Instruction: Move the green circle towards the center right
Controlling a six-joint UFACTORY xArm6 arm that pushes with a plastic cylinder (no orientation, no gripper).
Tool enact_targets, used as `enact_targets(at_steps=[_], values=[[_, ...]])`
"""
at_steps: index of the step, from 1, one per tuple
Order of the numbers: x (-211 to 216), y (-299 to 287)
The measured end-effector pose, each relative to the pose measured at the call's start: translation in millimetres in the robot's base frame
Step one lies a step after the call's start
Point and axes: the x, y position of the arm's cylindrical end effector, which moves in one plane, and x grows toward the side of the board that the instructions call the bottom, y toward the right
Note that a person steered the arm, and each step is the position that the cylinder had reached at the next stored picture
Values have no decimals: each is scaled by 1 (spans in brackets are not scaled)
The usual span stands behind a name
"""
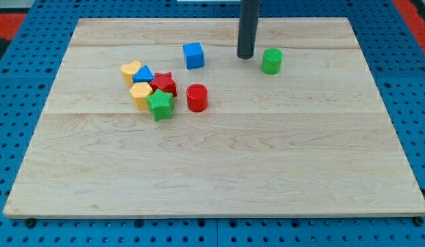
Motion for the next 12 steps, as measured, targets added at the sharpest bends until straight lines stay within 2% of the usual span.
enact_targets(at_steps=[1, 2, 3, 4, 5, 6, 8, 11, 12], values=[[13, 2], [43, 35], [33, 54], [13, 30], [-13, 51], [-6, 91], [48, 79], [92, 75], [84, 66]])
